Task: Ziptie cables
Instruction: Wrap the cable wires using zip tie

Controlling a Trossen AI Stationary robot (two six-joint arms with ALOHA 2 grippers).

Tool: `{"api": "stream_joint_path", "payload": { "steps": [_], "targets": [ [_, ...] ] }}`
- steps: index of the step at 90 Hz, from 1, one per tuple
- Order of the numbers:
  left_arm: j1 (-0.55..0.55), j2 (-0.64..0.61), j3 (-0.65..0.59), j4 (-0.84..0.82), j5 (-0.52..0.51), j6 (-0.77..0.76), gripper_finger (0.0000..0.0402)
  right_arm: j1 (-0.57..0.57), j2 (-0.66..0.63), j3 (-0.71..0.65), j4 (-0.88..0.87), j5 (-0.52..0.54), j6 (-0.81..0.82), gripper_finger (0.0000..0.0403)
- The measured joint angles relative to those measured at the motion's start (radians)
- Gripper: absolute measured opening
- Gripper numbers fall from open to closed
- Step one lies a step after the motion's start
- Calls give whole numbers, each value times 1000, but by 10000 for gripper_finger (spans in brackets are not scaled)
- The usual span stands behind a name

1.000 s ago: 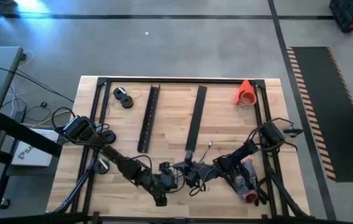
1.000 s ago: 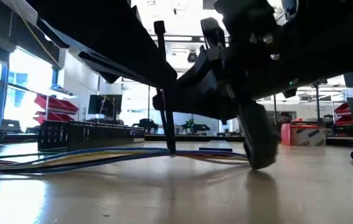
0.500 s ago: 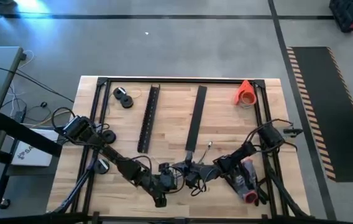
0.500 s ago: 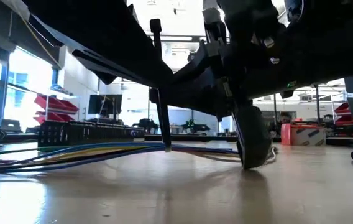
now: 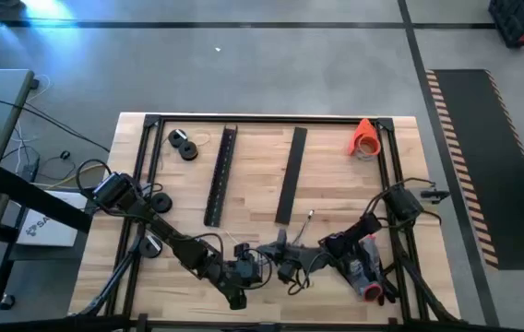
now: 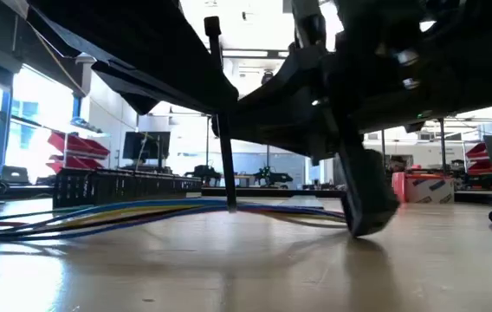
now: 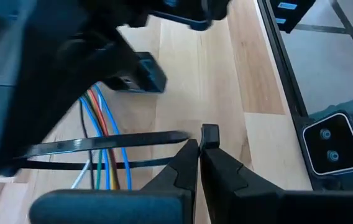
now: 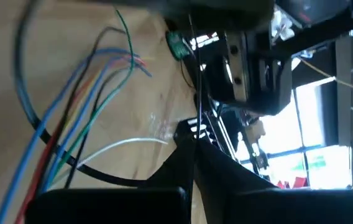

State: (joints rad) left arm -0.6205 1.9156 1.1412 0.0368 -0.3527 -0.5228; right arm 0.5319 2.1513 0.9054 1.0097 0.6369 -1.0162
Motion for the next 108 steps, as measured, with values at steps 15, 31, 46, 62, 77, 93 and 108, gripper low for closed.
{"api": "stream_joint_path", "payload": {
  "steps": [15,31,46,62,77,93,108],
  "targets": [
    [0,0,0,4,1,0,0,7,0,0,1,9,21,0],
    [0,0,0,20,2,1,0,-4,0,0,1,23,47,0],
    [0,0,0,20,2,1,0,-2,0,2,2,22,66,0],
    [0,0,0,19,2,1,0,8,0,2,3,16,69,0],
    [0,0,0,18,2,1,0,8,0,3,4,13,73,0],
    [0,0,0,18,1,1,0,8,0,3,4,18,72,0],
    [0,0,0,19,0,-4,0,8,0,4,4,19,66,0]
  ]
}}
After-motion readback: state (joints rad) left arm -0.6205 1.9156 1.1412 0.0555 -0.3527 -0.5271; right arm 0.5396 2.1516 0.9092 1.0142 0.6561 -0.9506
